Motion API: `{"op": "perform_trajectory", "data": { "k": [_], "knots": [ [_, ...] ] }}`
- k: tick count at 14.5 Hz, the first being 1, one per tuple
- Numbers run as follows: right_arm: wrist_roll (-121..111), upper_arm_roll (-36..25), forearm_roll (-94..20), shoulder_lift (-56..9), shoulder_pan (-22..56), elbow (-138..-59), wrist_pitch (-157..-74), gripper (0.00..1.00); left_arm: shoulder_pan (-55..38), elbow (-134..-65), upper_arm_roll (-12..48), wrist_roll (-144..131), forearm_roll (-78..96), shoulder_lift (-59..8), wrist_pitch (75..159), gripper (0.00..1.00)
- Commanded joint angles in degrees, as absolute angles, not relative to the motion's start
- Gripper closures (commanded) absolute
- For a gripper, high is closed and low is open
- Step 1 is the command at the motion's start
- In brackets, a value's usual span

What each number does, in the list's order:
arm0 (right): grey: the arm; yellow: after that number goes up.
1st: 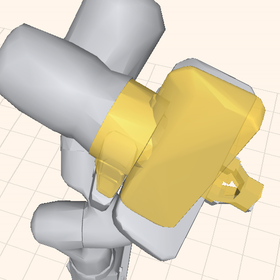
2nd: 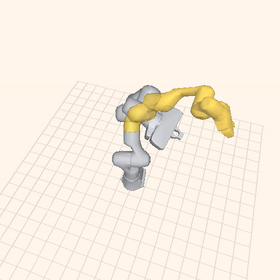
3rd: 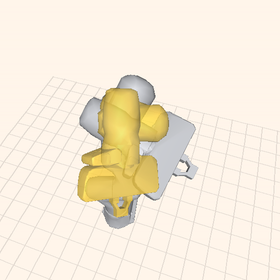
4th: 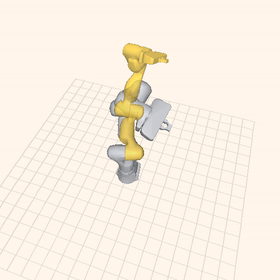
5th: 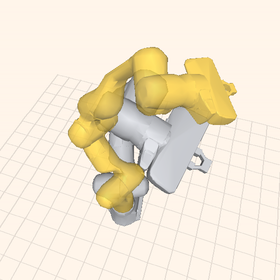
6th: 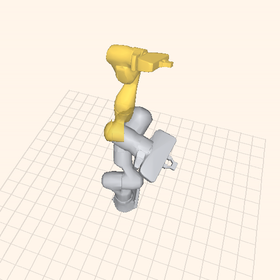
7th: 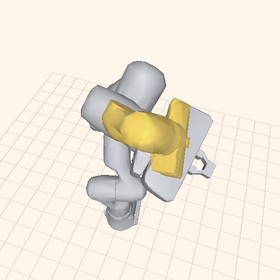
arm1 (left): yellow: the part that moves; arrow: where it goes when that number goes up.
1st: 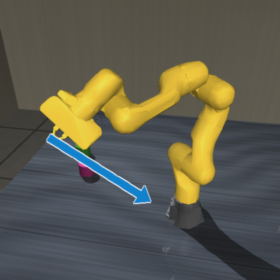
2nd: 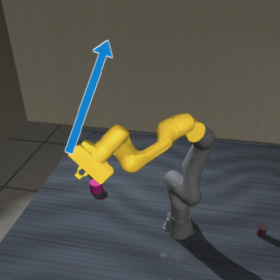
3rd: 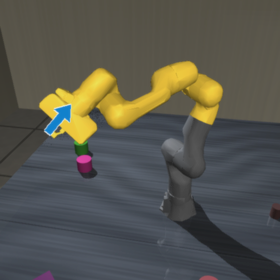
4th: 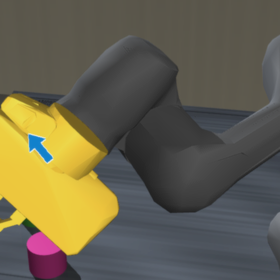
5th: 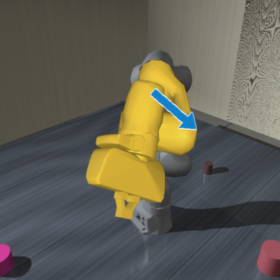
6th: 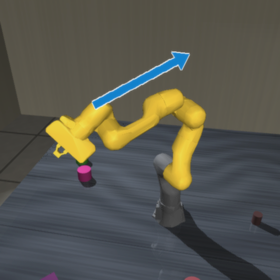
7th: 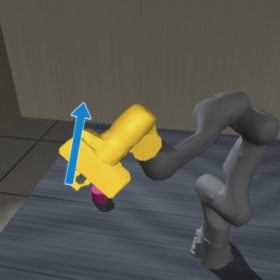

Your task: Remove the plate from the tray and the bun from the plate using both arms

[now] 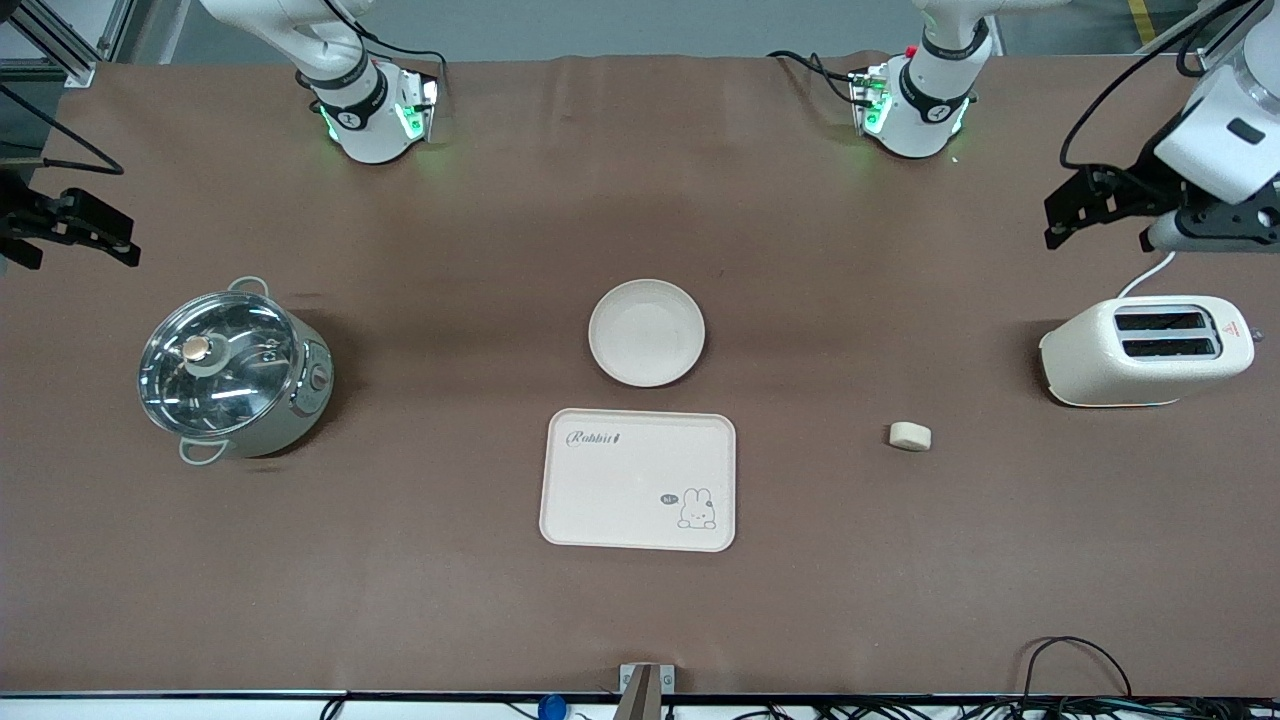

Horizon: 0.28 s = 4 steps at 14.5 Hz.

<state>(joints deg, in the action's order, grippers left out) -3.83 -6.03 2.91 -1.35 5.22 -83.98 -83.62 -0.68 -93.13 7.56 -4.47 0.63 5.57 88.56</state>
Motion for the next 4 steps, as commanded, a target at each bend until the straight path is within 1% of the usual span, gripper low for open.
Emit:
{"op": "perform_trajectory", "data": {
  "k": [1, 4],
  "knots": [
    [-2.73, -5.8, 3.43, 0.62, 5.45, -86.05, -83.85, 0.0, -1.5, -96.95, 6.24, -3.16, 1.41, 9.41, 87.28, 0.0],
    [-2.81, -5.8, 3.43, 0.53, 5.45, -86.04, -84.2, 0.0, -1.49, -94.84, 6.15, -2.46, 1.06, 8.35, 86.75, 0.0]
  ]
}}
